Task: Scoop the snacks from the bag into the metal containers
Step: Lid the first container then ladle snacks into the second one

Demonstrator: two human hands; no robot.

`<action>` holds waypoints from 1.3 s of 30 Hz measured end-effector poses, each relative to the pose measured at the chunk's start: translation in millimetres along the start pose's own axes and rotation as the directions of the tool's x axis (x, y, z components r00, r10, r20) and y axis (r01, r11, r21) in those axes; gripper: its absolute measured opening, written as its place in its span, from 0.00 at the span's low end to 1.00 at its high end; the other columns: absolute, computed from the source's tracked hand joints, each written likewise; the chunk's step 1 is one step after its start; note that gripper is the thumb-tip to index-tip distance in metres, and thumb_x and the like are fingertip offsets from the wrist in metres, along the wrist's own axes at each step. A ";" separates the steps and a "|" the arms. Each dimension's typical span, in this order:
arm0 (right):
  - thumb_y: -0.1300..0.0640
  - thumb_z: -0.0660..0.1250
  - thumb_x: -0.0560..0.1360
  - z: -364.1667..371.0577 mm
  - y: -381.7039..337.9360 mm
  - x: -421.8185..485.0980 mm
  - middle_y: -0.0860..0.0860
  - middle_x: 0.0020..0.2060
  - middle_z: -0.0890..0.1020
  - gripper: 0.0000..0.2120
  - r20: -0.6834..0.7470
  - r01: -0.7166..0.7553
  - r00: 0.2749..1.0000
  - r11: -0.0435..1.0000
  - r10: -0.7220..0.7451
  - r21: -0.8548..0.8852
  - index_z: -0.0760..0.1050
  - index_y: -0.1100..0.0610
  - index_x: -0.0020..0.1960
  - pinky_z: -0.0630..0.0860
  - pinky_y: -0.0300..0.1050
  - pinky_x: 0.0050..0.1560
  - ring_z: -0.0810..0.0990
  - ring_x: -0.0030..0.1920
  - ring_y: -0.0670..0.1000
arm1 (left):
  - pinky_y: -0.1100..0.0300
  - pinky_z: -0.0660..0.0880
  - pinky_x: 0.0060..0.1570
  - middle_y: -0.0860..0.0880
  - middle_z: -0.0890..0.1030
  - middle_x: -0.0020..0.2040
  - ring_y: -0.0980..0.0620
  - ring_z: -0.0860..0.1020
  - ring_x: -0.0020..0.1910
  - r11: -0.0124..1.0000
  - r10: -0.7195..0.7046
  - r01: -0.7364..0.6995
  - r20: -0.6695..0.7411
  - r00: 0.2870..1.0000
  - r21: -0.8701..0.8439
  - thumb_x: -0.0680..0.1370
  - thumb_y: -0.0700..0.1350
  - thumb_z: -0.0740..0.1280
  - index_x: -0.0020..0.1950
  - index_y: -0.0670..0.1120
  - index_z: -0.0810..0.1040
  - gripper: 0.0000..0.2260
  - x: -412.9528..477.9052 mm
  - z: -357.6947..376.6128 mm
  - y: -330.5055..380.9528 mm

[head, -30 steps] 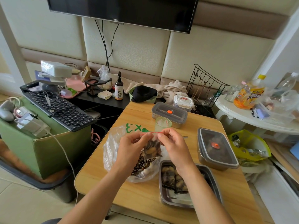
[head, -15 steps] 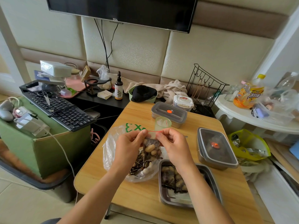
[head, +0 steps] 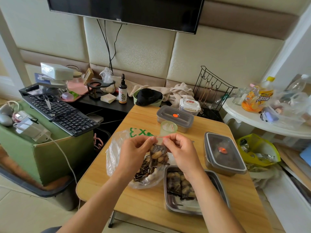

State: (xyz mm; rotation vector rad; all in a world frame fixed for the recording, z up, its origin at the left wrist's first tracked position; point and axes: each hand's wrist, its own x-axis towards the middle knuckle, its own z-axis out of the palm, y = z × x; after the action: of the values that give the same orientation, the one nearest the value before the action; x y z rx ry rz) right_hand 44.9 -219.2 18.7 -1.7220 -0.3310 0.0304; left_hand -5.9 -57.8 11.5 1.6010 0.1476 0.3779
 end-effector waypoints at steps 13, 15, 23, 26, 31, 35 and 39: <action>0.55 0.70 0.81 8.5 3.8 -1.3 0.51 0.44 0.87 0.05 0.042 0.003 0.999 0.999 -0.002 -0.033 0.84 0.54 0.50 0.84 0.53 0.54 0.86 0.49 0.51 | 0.41 0.83 0.44 0.51 0.87 0.40 0.49 0.86 0.43 0.996 0.046 -0.044 -0.025 0.999 0.072 0.79 0.50 0.73 0.46 0.49 0.87 0.06 -0.5 4.6 -4.5; 0.51 0.70 0.79 8.8 4.2 -0.7 0.49 0.44 0.87 0.05 0.032 0.030 0.999 0.995 -0.027 -0.090 0.84 0.51 0.48 0.83 0.53 0.53 0.85 0.49 0.50 | 0.42 0.83 0.43 0.52 0.86 0.40 0.50 0.85 0.42 0.993 0.060 -0.055 -0.042 0.997 0.108 0.79 0.50 0.73 0.45 0.50 0.87 0.06 -0.1 4.9 -5.2; 0.52 0.75 0.78 0.8 1.5 1.8 0.47 0.41 0.87 0.03 -0.012 0.028 0.999 0.991 -0.030 -0.132 0.85 0.51 0.46 0.83 0.47 0.50 0.85 0.46 0.47 | 0.49 0.85 0.46 0.53 0.87 0.42 0.53 0.86 0.43 0.994 0.048 -0.049 0.014 0.999 0.093 0.79 0.48 0.72 0.49 0.51 0.86 0.03 -1.7 5.6 -2.9; 0.54 0.74 0.78 2.3 -2.4 -1.8 0.50 0.44 0.87 0.03 -0.005 -0.009 1.000 1.000 0.009 -0.020 0.85 0.53 0.48 0.82 0.44 0.52 0.86 0.48 0.49 | 0.51 0.85 0.46 0.50 0.87 0.43 0.51 0.86 0.44 1.000 0.023 -0.023 0.014 1.000 0.015 0.80 0.47 0.72 0.49 0.48 0.86 0.05 -3.0 5.5 -2.0; 0.56 0.72 0.80 12.0 -1.7 -6.4 0.59 0.49 0.86 0.06 -0.005 -0.112 0.993 0.978 0.114 0.176 0.82 0.59 0.51 0.81 0.55 0.59 0.84 0.55 0.60 | 0.58 0.83 0.43 0.47 0.87 0.42 0.50 0.86 0.44 0.986 -0.043 0.043 0.001 0.999 -0.158 0.82 0.44 0.70 0.49 0.43 0.85 0.07 -6.2 8.8 -0.9; 0.59 0.71 0.80 14.8 -0.9 -7.0 0.54 0.45 0.87 0.04 -0.016 -0.094 0.995 0.986 0.098 0.140 0.83 0.59 0.49 0.82 0.48 0.54 0.85 0.48 0.52 | 0.60 0.79 0.40 0.47 0.84 0.40 0.50 0.82 0.40 0.990 -0.081 0.089 0.069 0.994 -0.109 0.82 0.44 0.68 0.49 0.39 0.80 0.08 -2.7 7.8 -6.5; 0.56 0.71 0.81 17.2 -0.7 -7.5 0.50 0.42 0.86 0.04 0.043 -0.002 0.999 0.999 0.004 -0.054 0.82 0.53 0.47 0.82 0.46 0.49 0.84 0.46 0.49 | 0.48 0.82 0.44 0.44 0.84 0.43 0.45 0.83 0.42 0.999 -0.037 0.039 0.067 0.997 -0.031 0.81 0.45 0.70 0.48 0.48 0.83 0.04 0.6 3.0 -8.5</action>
State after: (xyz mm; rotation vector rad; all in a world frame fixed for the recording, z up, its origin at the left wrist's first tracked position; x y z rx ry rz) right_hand 34.1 -204.4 15.0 -1.7776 -0.3639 0.0607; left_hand -3.2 -59.9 3.1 1.5750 0.1208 0.2963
